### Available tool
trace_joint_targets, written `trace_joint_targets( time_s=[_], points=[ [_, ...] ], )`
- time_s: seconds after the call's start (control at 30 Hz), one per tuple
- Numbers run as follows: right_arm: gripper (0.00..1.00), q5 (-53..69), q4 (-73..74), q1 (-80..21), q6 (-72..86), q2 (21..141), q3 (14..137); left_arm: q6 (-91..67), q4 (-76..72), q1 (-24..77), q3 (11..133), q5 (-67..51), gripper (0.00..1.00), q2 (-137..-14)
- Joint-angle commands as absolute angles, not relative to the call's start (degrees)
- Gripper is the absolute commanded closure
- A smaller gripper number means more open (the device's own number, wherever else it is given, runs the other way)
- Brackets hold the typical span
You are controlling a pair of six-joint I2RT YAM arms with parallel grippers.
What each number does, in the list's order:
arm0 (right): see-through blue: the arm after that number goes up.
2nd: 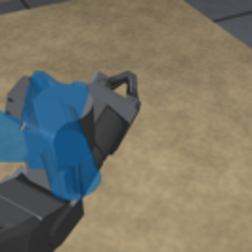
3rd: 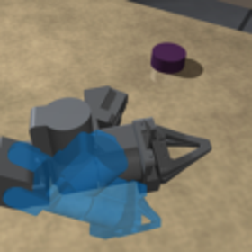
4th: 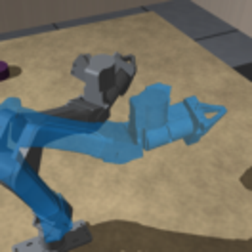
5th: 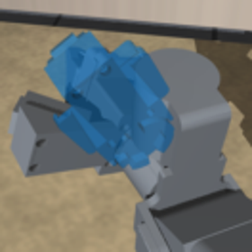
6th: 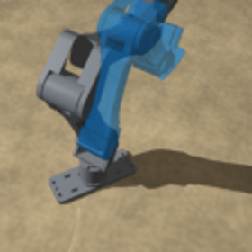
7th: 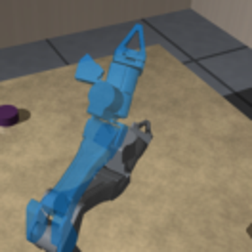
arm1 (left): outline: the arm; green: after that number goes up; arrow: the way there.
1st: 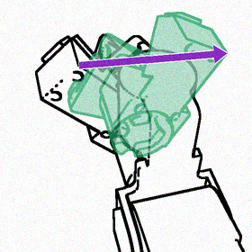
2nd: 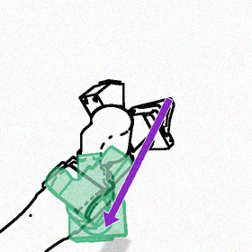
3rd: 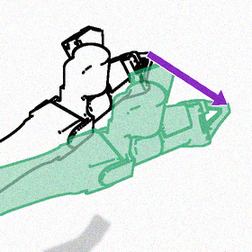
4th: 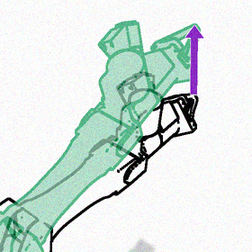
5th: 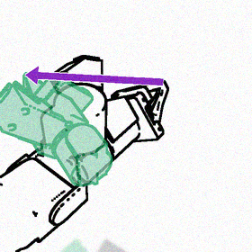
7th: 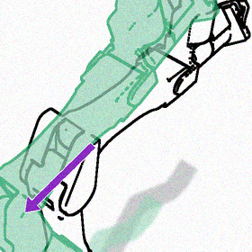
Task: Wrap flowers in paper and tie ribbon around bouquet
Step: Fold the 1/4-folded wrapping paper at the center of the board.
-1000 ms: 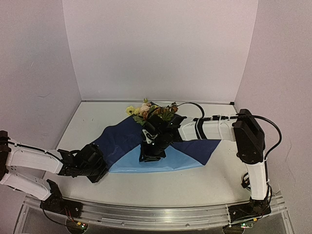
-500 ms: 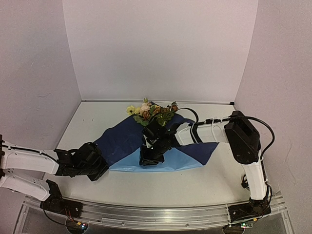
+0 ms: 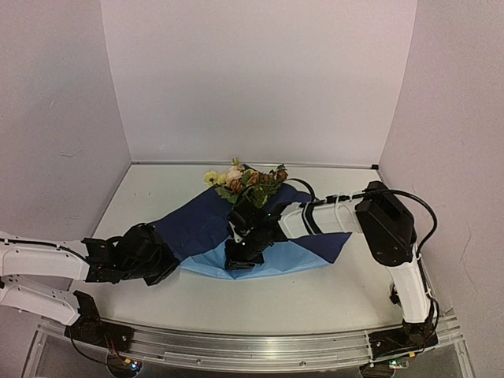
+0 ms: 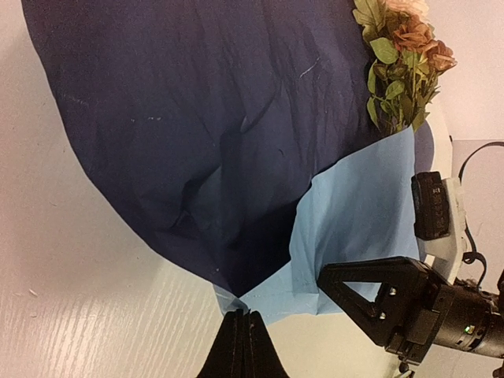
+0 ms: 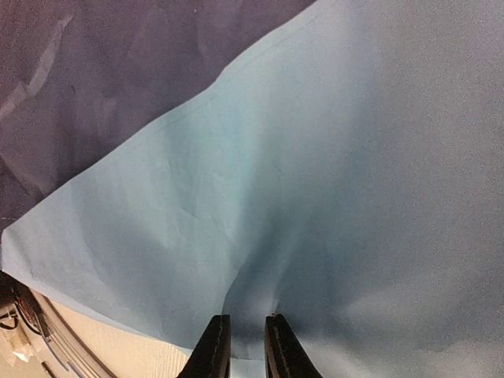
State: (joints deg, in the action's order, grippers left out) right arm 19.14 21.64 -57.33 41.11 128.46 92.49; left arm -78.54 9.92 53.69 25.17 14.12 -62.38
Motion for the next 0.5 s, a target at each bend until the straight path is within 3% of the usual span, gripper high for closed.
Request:
trace_joint_targets(
  time_s=[0.0, 0.47],
  points=[
    [0.84, 17.73, 22.75, -57.96, 37.67, 127.24, 93.63, -79.99, 11.00, 53.96, 25.95, 16.09, 1.00, -60.39],
    [0.77, 18.42, 28.58, -60.54, 30.40, 126.14, 96.91, -82.76, 10.24, 53.96, 22.63, 15.36, 1.00, -59.09]
  ],
)
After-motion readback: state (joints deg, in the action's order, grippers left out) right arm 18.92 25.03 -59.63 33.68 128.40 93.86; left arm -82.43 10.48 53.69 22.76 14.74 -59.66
